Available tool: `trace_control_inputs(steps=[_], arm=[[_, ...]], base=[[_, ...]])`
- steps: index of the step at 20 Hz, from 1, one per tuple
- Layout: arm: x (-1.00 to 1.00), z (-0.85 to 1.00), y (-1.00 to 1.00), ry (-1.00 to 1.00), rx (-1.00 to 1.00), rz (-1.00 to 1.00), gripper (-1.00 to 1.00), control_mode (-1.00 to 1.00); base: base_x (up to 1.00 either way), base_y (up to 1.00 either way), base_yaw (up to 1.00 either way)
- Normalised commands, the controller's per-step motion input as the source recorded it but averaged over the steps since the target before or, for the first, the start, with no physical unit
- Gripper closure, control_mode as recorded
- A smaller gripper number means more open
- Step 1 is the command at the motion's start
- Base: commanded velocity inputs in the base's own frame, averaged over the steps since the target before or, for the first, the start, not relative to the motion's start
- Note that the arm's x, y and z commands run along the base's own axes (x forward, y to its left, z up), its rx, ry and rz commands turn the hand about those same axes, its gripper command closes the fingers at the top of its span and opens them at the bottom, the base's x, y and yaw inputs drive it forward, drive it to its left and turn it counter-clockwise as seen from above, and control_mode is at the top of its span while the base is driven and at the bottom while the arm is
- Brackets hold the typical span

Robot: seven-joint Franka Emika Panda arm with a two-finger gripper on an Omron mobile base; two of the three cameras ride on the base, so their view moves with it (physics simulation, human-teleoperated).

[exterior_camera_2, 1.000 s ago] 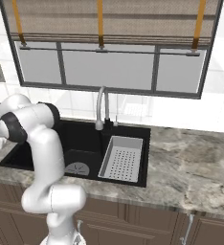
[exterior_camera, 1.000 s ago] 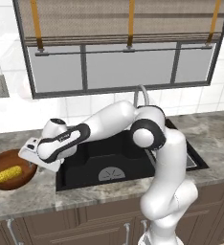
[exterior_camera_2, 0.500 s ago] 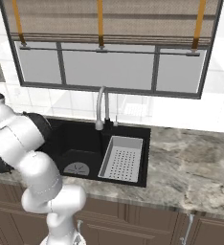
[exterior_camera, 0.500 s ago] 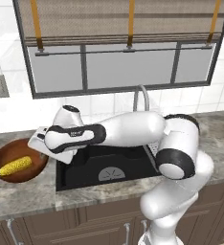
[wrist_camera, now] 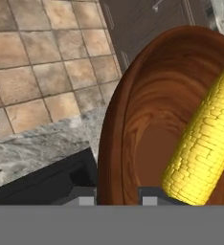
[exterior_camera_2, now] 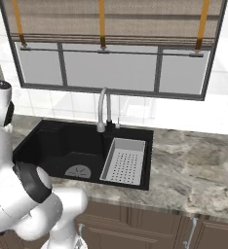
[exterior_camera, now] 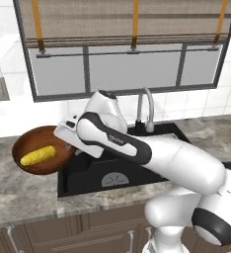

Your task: Pick the corn from the sink and place it in the bowl. Then pick the bowl and place it in the microwave. Then close the microwave door and press the start button.

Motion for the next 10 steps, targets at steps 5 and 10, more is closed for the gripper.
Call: trace_control_inputs(steps=[5, 10], arm=[[-0.54, 1.00, -0.75, 0.11, -0.06, -0.13, 1.00, -1.00], [-0.40, 1.00, -0.66, 0.12, -0.04, -0.21, 1.00, -1.00]], base=[[0.00, 0.00, 0.00], [0.00, 0.00, 0.00]])
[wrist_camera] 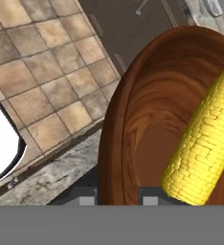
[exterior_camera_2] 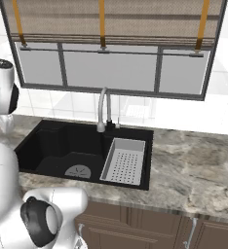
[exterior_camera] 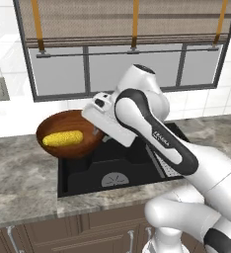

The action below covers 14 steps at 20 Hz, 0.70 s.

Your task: Pick the corn from the sink and place it in the bowl. Then pick the bowl and place it in the microwave. Then close the microwave door and press the start button.

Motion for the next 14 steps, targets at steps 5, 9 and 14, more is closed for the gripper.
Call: trace_control_inputs(steps=[5, 9, 14], arm=[[-0.26, 0.68, -0.76, 0.02, -0.12, -0.28, 1.00, -1.00], [-0.43, 0.47, -0.83, 0.00, -0.18, -0.28, 1.00, -1.00], [-0.51, 0.59, -0.85, 0.00, -0.04, -0.37, 1.00, -1.00]], base=[[0.00, 0.00, 0.00], [0.00, 0.00, 0.00], [0.00, 0.00, 0.00]])
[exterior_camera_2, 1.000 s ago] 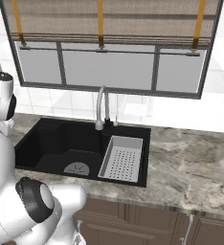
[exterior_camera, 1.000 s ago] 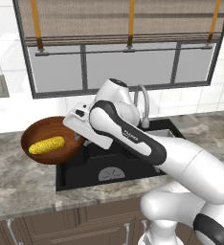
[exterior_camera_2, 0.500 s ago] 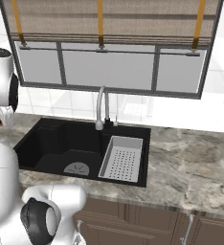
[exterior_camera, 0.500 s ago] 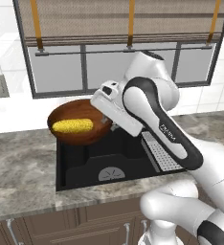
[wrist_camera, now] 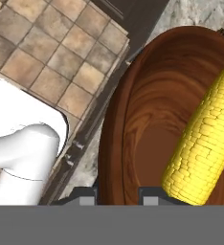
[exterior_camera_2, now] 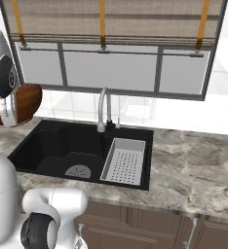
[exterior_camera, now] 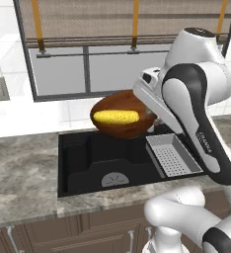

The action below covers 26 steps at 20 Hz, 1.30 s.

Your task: Pick the corn from the sink and place it in the bowl. Then pick the bowl and place it in the microwave. Then close the microwave door and press the start button.

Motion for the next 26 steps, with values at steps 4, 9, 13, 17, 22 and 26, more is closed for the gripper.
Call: trace_control_inputs(steps=[4, 9, 13, 17, 22, 26], arm=[[-0.51, 0.62, -0.73, 0.00, 0.00, -0.30, 1.00, -1.00], [-0.30, 0.00, -0.12, -0.01, 0.00, -0.15, 1.00, -1.00], [-0.27, 0.03, -0.01, -0.07, 0.00, -0.17, 1.00, -1.00], [-0.15, 0.13, -0.14, -0.16, 0.07, -0.19, 1.00, -1.00], [-0.07, 0.12, -0.07, -0.17, 0.13, -0.11, 1.00, -1.00], [-0.06, -0.03, -0.23, -0.09, 0.17, -0.04, 1.00, -1.00]], base=[[0.00, 0.00, 0.00], [0.00, 0.00, 0.00], [0.00, 0.00, 0.00], [0.00, 0.00, 0.00], [0.00, 0.00, 0.00], [0.00, 0.00, 0.00]])
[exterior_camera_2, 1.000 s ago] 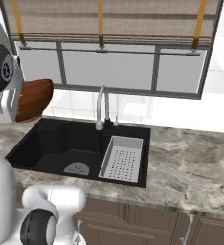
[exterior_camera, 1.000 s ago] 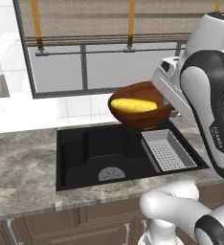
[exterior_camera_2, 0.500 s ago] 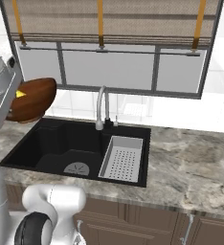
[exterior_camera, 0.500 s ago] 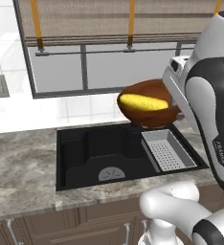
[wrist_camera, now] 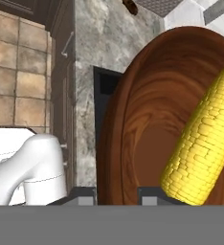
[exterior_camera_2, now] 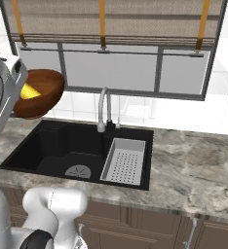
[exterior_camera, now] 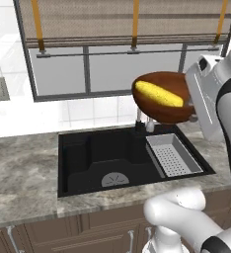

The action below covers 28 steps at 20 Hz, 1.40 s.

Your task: Pick the corn from the sink and place it in the bowl. Then pick the bowl and place it in the microwave. Then close the microwave door and press the start button.

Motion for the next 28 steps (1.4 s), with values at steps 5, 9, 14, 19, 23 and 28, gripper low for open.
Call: trace_control_inputs(steps=[5, 9, 14, 19, 23, 28], arm=[[0.00, -0.01, -0.02, 0.00, 0.03, 0.00, 1.00, -1.00], [0.00, 0.00, 0.00, 0.00, 0.00, 0.00, 1.00, 1.00], [0.00, 0.00, 0.00, 0.00, 0.00, 0.00, 1.00, 1.00], [0.00, 0.00, 0.00, 0.00, 0.00, 0.00, 1.00, 1.00], [0.00, 0.00, 0.00, 0.00, 0.00, 0.00, 1.00, 1.00], [0.00, 0.00, 0.00, 0.00, 0.00, 0.00, 1.00, 1.00]], base=[[0.00, 0.00, 0.00], [-0.23, 0.00, 0.00], [-0.85, -0.06, -0.02], [-0.45, -0.04, 0.19], [-0.33, -0.02, 0.61], [-0.26, 0.00, 0.70]])
